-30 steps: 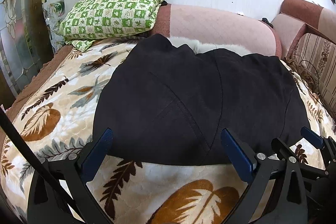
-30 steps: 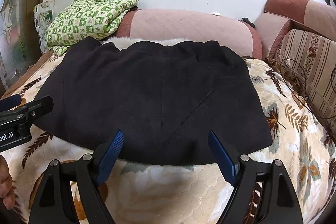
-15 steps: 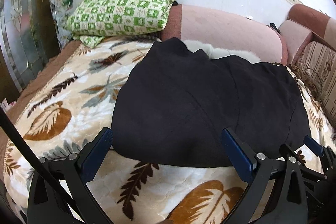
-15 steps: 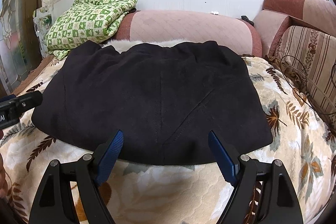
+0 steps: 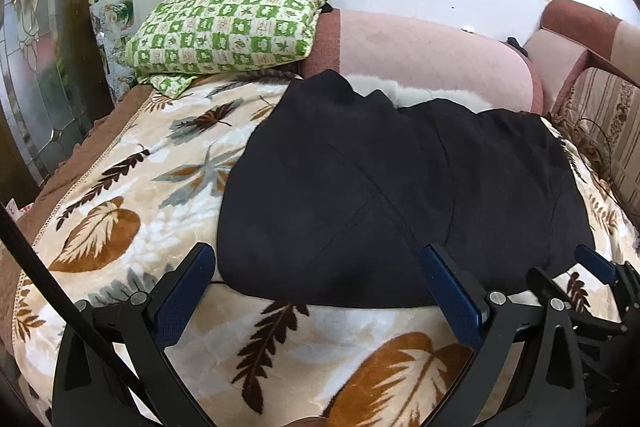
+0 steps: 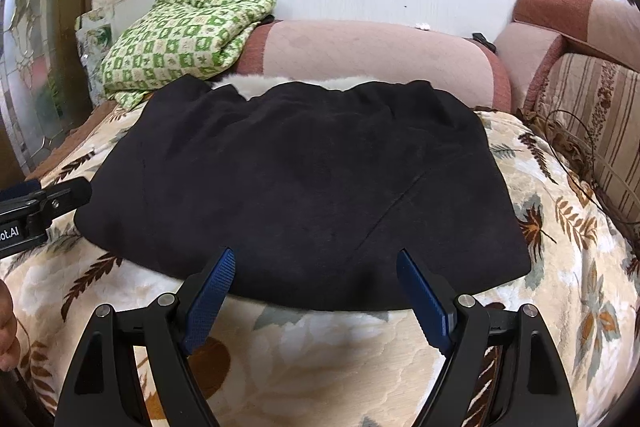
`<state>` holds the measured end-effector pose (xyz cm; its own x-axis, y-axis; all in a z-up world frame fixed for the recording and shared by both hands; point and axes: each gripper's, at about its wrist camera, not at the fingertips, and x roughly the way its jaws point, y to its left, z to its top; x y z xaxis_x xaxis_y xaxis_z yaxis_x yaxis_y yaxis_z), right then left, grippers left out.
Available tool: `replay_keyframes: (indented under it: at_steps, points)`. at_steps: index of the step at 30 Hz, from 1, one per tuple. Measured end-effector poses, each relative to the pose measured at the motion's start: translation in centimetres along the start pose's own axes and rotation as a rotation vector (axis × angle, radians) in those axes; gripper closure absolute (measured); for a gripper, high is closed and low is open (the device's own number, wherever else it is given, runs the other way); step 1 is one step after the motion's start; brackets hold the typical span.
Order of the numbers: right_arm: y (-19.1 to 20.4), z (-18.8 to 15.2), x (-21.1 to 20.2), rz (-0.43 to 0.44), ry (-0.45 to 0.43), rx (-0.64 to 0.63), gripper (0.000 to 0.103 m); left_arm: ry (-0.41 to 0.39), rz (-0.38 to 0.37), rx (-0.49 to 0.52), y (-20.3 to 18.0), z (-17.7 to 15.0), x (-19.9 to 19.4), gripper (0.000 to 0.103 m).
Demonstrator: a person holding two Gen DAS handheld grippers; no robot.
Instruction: Fold large clothes
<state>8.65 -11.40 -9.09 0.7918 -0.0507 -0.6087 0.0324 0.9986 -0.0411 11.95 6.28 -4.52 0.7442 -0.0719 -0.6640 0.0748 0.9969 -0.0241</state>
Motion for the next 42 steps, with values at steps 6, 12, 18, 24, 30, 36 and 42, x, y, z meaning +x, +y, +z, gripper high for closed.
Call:
replay_keyframes:
  at_steps: [6, 12, 18, 24, 30, 36, 42]
  points:
    - [-0.1, -0.1, 0.3, -0.008, 0.010, 0.003, 0.017, 0.025, -0.005, 0.017, -0.9, -0.3, 0.2, 0.001]
    - [-0.6, 0.0, 0.5, -0.007, 0.021, 0.028, 0.017, 0.048, -0.025, 0.013, -1.2, -0.5, 0.6, 0.001]
    - [-0.4, 0.0, 0.4, -0.010, 0.015, 0.015, 0.017, 0.053, -0.025, 0.024, -1.5, -0.7, 0.7, 0.001]
    - [-0.5, 0.0, 0.4, -0.016, 0.011, 0.021, 0.017, 0.060, -0.026, 0.028, -1.7, -0.8, 0.9, 0.001]
    - [-0.7, 0.0, 0.5, -0.016, 0.016, 0.034, 0.016, 0.070, -0.032, 0.029, -1.8, -1.0, 1.1, 0.001]
    - [-0.7, 0.0, 0.5, -0.017, 0.015, 0.032, 0.016, 0.083, -0.033, 0.031, -1.9, -1.1, 1.3, 0.001]
    - [-0.7, 0.0, 0.5, -0.017, 0.013, 0.034, 0.016, 0.090, -0.034, 0.038, -2.1, -1.3, 1.5, 0.001]
